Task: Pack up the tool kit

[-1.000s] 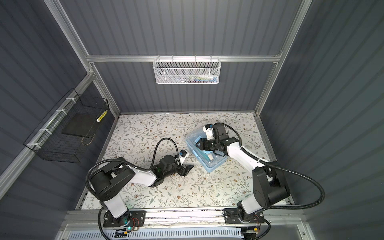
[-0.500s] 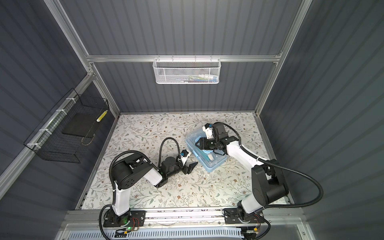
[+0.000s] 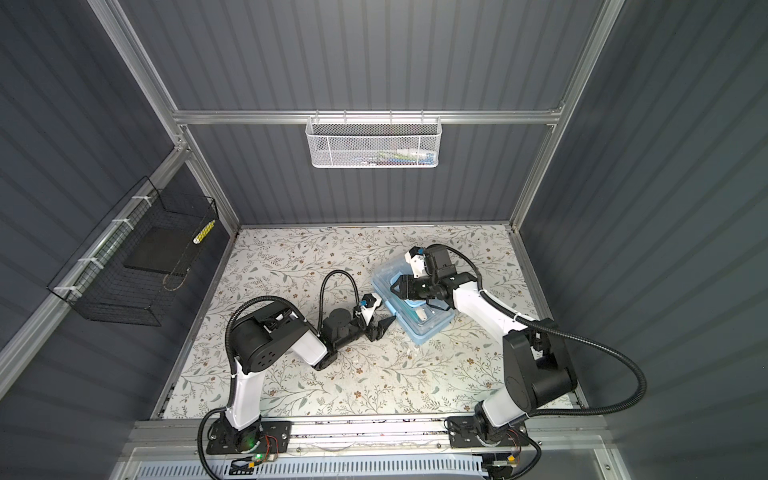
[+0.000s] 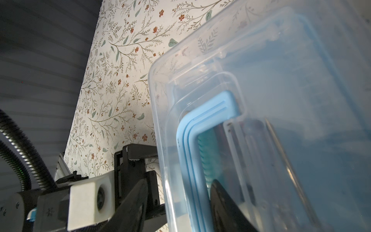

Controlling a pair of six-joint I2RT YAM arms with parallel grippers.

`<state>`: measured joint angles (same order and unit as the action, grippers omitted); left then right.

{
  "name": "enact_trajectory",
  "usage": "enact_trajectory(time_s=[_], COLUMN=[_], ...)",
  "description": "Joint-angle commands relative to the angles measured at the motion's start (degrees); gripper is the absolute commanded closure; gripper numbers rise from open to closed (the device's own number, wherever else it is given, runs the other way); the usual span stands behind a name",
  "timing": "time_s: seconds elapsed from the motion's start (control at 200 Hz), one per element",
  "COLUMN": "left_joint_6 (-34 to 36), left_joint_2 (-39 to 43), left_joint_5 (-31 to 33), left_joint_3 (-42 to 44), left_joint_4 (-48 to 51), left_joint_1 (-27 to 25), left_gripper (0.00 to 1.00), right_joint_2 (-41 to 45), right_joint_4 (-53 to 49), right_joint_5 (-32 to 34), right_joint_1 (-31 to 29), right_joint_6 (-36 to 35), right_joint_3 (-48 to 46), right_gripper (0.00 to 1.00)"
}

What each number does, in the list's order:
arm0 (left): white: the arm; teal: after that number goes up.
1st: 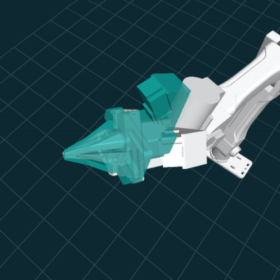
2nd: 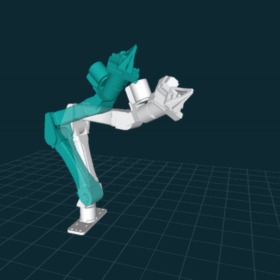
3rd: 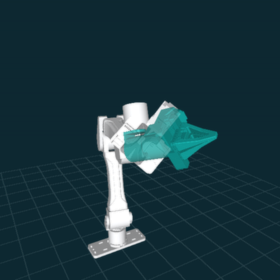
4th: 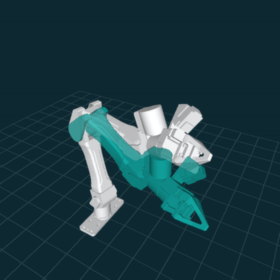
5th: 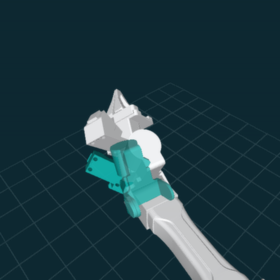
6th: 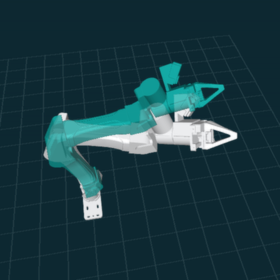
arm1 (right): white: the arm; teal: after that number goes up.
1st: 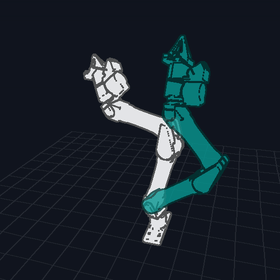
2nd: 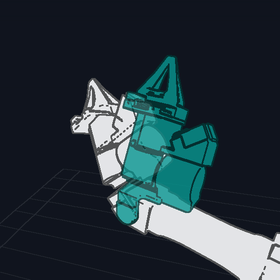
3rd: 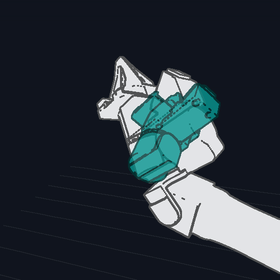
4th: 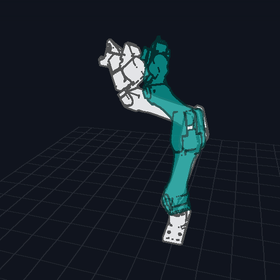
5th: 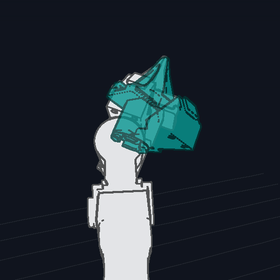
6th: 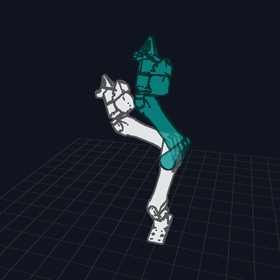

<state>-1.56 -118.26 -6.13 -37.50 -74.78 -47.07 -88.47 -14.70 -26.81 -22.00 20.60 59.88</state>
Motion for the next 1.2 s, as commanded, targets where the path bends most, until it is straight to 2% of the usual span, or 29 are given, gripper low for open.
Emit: enact_trajectory(time_s=[0.0, 0.235, 0.625, 0.74, 1.196], left_joint_6=[1.7, 2.5, 3.4, 3.8, 4.0], left_joint_2=[-0.3, -0.5, -0.7, -0.7, -0.8], left_joint_5=[-1.7, -2.3, -3.1, -3.0, -3.2], left_joint_3=[-0.9, -1.6, -2.5, -2.3, -3.9], left_joint_4=[-0.3, 0.8, 3.2, 3.8, 5.6], left_joint_1=[0.4, 0.4, 0.4, 0.4, 0.5], left_gripper=[0.35, 0.34, 0.36, 0.43, 0.42], right_joint_2=[-3.0, -3.8, -4.3, -4.5, -4.5], right_joint_4=[-7.3, -8.7, -9.4, -9.3, -9.5], right_joint_5=[-1.4, -1.3, -1.3, -1.4, -1.2], right_joint_1=[-0.9, -0.9, -0.8, -0.9, -0.8], right_joint_6=[0.8, 0.7, 0.7, 0.6, 0.8], right_joint_3=[-1.0, 0.0, 0.7, 0.9, 0.9], right_gripper=[0.47, 0.47, 0.47, 0.47, 0.47])
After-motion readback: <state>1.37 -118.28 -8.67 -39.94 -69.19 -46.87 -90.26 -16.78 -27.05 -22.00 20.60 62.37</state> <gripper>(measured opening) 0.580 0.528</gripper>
